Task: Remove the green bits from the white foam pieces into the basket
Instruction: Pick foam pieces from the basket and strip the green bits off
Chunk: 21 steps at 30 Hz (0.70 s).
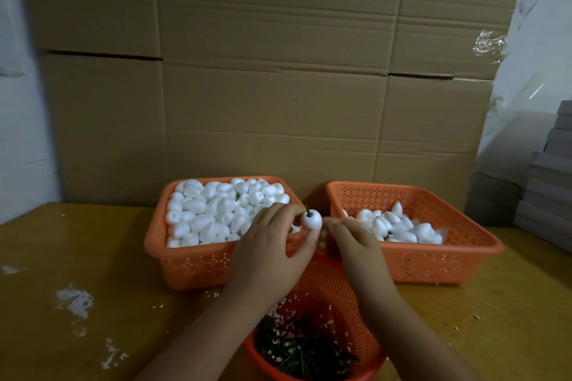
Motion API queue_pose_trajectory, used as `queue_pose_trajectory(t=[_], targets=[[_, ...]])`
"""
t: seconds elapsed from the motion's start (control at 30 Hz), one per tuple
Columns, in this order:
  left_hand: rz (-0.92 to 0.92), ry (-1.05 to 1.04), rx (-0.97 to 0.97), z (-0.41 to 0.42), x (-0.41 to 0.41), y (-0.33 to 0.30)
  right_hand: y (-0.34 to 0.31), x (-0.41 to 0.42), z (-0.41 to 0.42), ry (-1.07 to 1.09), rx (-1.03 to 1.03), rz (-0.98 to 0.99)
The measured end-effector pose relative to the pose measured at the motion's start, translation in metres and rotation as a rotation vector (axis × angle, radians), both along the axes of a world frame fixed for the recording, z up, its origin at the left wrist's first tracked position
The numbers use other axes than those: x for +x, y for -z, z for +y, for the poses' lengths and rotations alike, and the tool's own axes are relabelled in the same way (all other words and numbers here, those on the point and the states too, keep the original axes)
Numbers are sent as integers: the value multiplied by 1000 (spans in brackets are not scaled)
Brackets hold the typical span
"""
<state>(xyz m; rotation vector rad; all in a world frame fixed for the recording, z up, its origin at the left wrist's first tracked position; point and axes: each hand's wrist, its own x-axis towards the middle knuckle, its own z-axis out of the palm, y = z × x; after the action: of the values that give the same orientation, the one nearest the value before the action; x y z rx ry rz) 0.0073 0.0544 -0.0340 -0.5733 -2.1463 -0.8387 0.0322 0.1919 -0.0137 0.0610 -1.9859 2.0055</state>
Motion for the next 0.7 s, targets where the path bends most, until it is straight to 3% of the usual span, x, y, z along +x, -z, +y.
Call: queue_pose_trajectory(t=[0.17,0.4,0.5,0.7], targets=[[-3,5,16,-1,0,0,3,1,-1,-252,-43,-131],[-20,23,4,-1,2,-3,1,-3,2,-303,-209,-112],[-32,31,24,-1,3,-3,-4,-3,5,-205,-217,-27],[-37,31,24,1,7,-8,-20,-6,32,235,-112,59]])
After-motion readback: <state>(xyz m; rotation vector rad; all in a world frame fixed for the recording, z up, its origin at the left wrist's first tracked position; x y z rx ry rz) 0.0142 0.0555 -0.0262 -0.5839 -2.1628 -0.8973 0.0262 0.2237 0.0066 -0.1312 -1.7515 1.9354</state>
